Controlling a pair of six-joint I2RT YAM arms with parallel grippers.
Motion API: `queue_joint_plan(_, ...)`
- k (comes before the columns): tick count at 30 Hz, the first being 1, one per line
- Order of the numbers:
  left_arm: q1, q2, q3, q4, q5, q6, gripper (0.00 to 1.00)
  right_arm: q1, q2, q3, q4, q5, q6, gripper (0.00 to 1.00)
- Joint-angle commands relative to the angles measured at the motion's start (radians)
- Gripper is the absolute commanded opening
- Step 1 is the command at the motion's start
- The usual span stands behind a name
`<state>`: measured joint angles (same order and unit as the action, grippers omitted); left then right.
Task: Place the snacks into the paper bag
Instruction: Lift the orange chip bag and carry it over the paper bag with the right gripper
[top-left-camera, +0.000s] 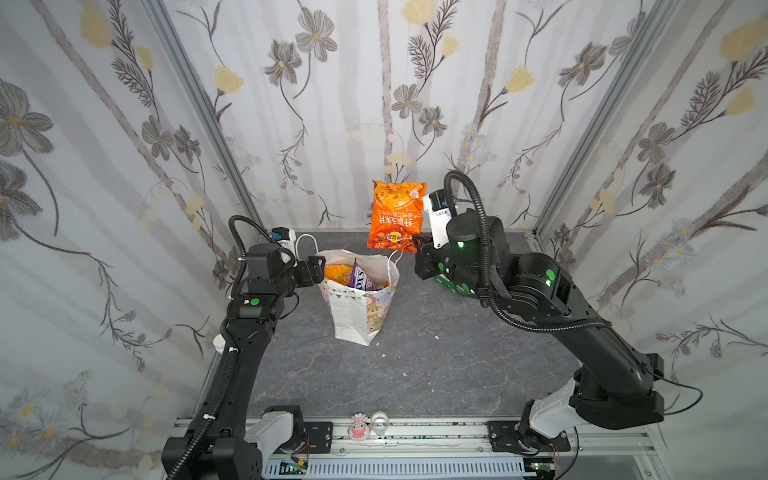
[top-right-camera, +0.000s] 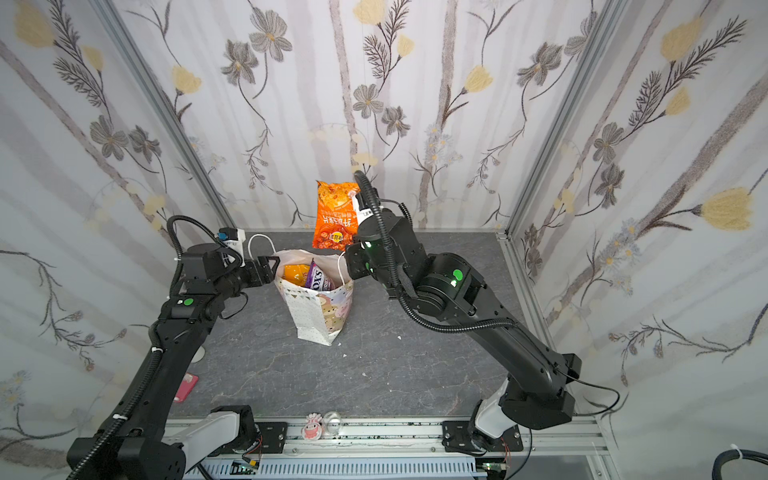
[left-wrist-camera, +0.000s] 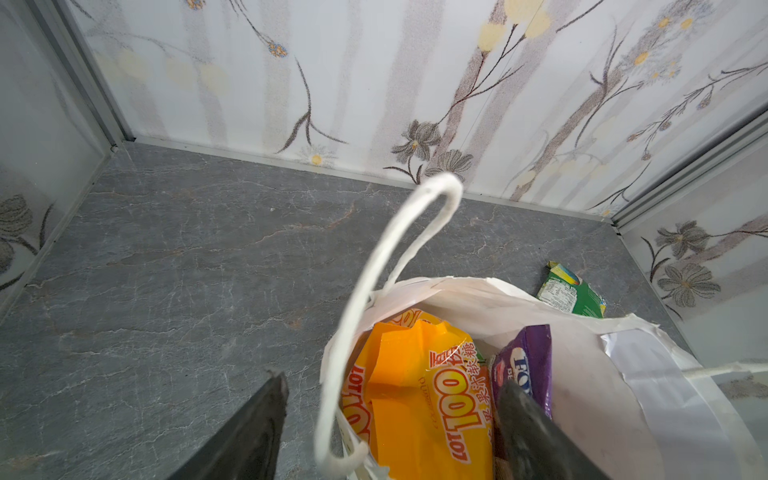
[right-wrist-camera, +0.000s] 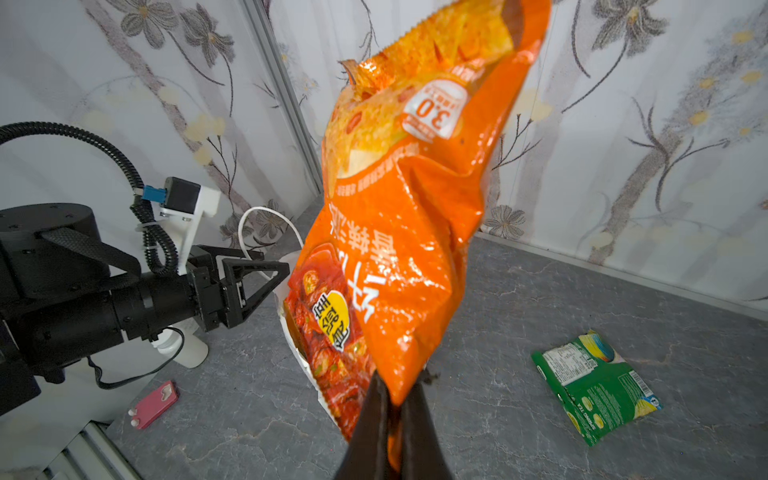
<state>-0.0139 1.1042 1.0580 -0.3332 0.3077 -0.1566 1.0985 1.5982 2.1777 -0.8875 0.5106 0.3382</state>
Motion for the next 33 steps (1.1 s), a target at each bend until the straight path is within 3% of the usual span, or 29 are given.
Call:
queue_joint_plan(1,0.000,-0.001,-0.003,0.028,0.011,0.005,0.80,0.070,0.093,0.118,-0.127,0.147,0.008,0.00)
queue_joint_plan(5,-0.001,0.005,0.000,0.020,0.008,0.006,0.80,0.123,0.190,0.216,-0.220,0.228,0.063,0.00)
queue_joint_plan(17,-0.014,0.003,0.001,0.021,0.020,0.007,0.80,0.156,0.321,0.218,-0.423,0.365,0.255,0.00)
queue_joint_plan(33,-0.027,0.005,0.004,0.016,0.008,0.013,0.80,0.104,0.400,0.219,-0.423,0.384,0.145,0.00)
